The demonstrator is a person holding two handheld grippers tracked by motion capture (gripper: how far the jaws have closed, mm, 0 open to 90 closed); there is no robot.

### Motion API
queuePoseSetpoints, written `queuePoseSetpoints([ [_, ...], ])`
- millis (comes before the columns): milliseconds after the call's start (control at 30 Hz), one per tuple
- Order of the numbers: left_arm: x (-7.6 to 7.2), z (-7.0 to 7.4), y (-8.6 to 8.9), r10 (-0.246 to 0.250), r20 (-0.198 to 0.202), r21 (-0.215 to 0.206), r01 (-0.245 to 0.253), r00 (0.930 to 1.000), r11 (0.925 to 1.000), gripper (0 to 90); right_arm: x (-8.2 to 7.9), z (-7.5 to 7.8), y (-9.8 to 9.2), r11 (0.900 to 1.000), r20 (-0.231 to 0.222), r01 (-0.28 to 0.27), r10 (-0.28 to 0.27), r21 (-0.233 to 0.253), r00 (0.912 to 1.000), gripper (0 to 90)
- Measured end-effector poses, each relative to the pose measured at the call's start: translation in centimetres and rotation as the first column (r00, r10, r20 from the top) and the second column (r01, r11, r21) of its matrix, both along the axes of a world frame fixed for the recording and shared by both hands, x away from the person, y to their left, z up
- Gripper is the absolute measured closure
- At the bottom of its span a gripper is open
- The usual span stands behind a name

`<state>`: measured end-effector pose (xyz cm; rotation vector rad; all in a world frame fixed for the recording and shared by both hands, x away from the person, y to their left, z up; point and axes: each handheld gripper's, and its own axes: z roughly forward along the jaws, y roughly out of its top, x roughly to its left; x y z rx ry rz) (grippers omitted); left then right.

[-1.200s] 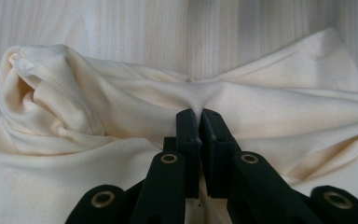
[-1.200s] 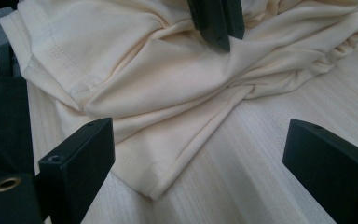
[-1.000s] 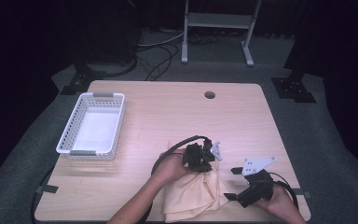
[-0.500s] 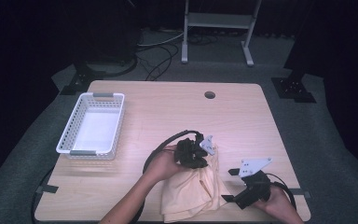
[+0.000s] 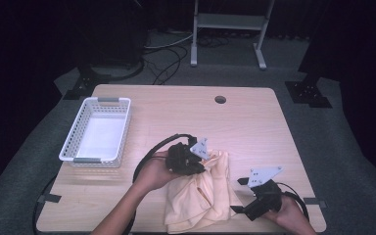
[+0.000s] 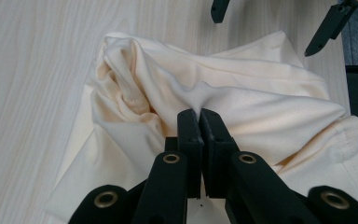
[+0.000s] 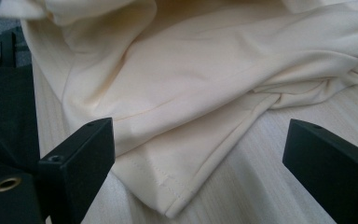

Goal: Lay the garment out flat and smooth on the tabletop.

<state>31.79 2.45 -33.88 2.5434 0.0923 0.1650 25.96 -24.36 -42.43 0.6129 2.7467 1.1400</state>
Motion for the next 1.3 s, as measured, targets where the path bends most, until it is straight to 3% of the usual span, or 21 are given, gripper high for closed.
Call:
queuePoseSetpoints([
  [433,-0.7,0.2,5.6,0.097,0.005,-0.009,-0.097,0.9953,0.9952,87.4,-0.1,-0.5,0.9,1.0,-0.011,-0.011,0.011,-0.029,0.9999,8.8],
  [633,-0.9,-0.2,7.7,0.138,-0.008,-0.036,-0.139,0.9903,0.9897,87.4,0.2,0.3,1.6,1.0,0.036,-0.007,0.008,-0.028,0.9993,8.8],
  [733,-1.0,-0.2,8.4,0.151,-0.008,-0.044,-0.151,0.9886,0.9876,87.4,0.6,0.8,2.5,1.0,0.052,-0.021,0.022,-0.017,0.9984,8.8],
  [867,-1.1,-0.2,9.3,0.166,-0.005,-0.052,-0.166,0.9861,0.9847,87.4,1.2,0.6,4.2,0.997,0.054,-0.062,0.065,-0.046,0.9964,8.8],
  [1133,-1.0,0.0,11.2,0.199,-0.004,-0.071,-0.199,0.98,0.9775,87.5,2.5,0.2,7.0,0.993,0.038,-0.102,0.104,-0.056,0.9938,8.8],
  [1300,-1.0,0.0,12.5,0.223,-0.007,-0.085,-0.223,0.9748,0.9712,87.5,3.5,-0.2,8.1,0.987,0.02,-0.126,0.128,-0.096,0.9916,8.8],
])
